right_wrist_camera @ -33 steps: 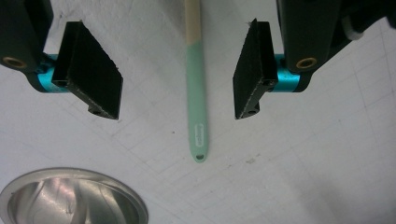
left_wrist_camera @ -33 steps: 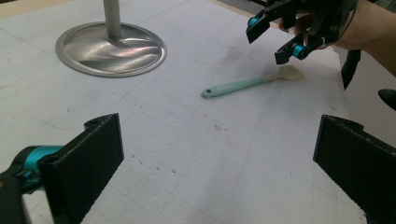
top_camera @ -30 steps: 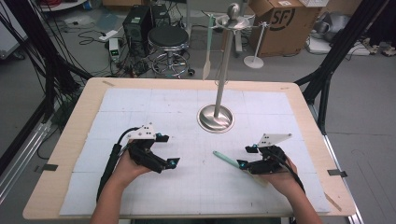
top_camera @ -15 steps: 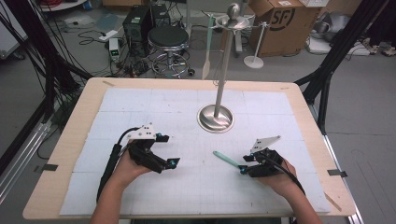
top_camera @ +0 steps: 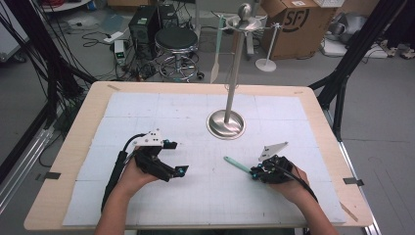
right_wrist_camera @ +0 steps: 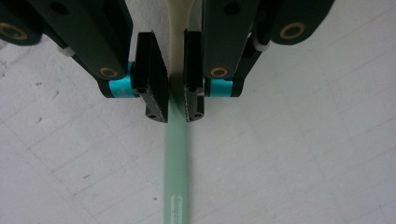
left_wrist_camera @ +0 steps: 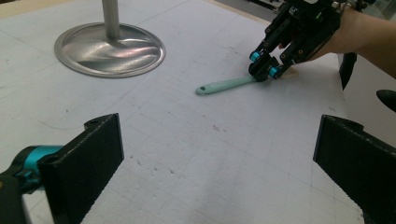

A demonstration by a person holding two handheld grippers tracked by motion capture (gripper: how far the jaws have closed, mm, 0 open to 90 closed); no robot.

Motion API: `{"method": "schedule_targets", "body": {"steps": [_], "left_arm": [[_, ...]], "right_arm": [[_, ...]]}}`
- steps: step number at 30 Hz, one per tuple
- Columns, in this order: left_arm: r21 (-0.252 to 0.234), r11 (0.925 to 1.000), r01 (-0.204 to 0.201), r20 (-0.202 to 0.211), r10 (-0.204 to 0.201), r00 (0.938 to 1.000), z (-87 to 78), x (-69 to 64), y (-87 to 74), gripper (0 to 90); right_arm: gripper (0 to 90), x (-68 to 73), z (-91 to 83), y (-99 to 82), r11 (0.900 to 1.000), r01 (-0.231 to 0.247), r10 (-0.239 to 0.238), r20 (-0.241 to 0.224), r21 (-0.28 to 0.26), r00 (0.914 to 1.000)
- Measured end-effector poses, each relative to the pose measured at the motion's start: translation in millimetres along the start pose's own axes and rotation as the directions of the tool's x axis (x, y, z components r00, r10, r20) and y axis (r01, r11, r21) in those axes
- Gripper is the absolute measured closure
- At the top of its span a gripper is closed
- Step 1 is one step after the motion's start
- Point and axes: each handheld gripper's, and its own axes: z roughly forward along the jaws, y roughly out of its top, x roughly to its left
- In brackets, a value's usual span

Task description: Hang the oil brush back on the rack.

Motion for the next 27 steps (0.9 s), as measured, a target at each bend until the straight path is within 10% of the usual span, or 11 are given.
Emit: {"method": "schedule_targets", "body": {"steps": [27], "left_arm": [[0.003, 1.0, 0.001, 0.0, -0.001, 1.0, 0.5, -0.6, -0.3, 2.2]], "right_arm": [[68.7, 0.3, -1.3, 13.6, 0.9903, -0.016, 0.018, -0.014, 0.138, 0.9997]]}}
